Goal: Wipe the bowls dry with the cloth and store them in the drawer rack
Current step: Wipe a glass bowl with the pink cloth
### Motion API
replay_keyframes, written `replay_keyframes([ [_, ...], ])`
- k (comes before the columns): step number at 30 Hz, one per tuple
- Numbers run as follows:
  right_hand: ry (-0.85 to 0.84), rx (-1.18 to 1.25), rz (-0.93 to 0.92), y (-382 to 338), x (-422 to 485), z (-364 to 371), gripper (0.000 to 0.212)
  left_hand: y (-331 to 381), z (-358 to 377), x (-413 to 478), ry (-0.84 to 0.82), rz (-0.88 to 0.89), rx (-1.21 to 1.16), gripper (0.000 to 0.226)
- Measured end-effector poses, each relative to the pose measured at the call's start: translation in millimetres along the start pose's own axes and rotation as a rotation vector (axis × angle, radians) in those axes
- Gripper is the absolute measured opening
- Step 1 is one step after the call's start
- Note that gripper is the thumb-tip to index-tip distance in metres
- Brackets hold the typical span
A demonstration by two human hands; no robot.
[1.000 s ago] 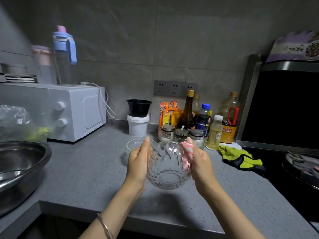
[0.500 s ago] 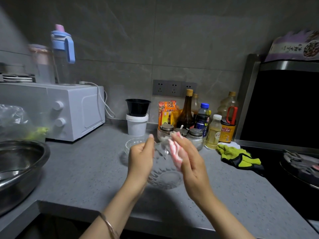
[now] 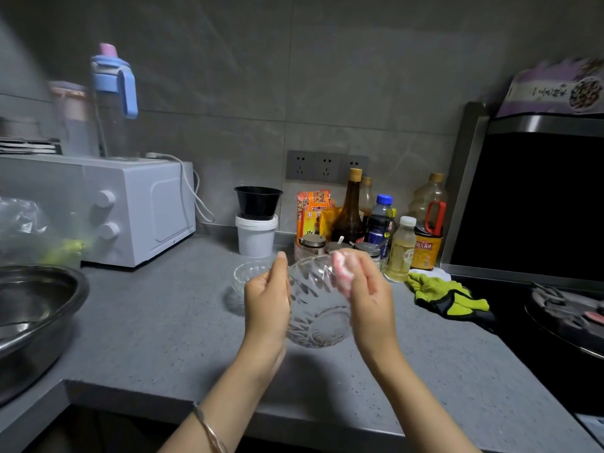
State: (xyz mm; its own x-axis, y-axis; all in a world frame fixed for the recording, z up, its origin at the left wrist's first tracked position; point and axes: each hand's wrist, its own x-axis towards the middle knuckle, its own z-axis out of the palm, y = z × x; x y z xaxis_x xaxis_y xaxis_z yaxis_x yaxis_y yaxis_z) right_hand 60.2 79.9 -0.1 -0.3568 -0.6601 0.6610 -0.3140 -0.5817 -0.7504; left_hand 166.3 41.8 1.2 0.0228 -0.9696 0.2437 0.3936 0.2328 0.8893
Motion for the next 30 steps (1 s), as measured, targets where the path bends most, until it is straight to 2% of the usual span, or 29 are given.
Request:
replay_keyframes([
  [3,0.016,0.253,0.242,-4.3,0.4,-5.2,0.037,-0.4,-3.7,3.0,-0.004,-0.069,-0.094,0.038],
  [6,0.023,0.249,0.371,-6.7,3.4,-11.6,0.039,1.5,-11.7,8.2,-0.081,-0.094,0.039,0.045],
  [8,-0.004,0.192,0.395,-9.4,6.6,-15.1,0.042,8.3,-17.3,11.5,-0.162,-0.036,0.185,0.048],
  [13,-0.214,-0.014,0.145,-18.0,9.6,-14.0,0.049,22.9,-10.0,2.7,-0.388,0.271,0.504,0.055],
  [16,-0.209,-0.049,0.023,-14.0,4.2,-9.7,0.049,16.3,-9.7,-1.8,-0.366,0.38,0.562,0.059],
  [18,-0.157,-0.098,-0.064,-6.8,-0.8,-8.6,0.044,12.8,-8.9,-2.3,-0.29,0.335,0.488,0.061],
  [20,-0.132,-0.164,-0.135,2.0,-10.2,-9.1,0.038,8.5,-9.0,0.4,-0.193,0.175,0.324,0.059],
  [22,-0.149,-0.278,-0.234,11.3,-23.0,-8.8,0.042,3.4,-10.7,7.2,-0.099,0.024,0.162,0.044],
  [24,-0.174,-0.466,-0.356,15.7,-36.4,-4.1,0.047,2.2,-9.8,10.7,-0.035,-0.029,0.073,0.033],
  [27,-0.189,-0.752,-0.592,15.6,-40.4,2.4,0.049,1.9,-5.6,7.6,-0.053,-0.024,0.08,0.045],
  [28,-0.178,-0.78,-0.619,13.2,-35.7,3.0,0.048,2.8,-3.0,4.2,-0.08,-0.022,0.099,0.045],
  [30,-0.12,-0.736,-0.554,3.7,-24.0,2.2,0.043,4.1,0.6,-3.4,-0.12,-0.017,0.138,0.041],
])
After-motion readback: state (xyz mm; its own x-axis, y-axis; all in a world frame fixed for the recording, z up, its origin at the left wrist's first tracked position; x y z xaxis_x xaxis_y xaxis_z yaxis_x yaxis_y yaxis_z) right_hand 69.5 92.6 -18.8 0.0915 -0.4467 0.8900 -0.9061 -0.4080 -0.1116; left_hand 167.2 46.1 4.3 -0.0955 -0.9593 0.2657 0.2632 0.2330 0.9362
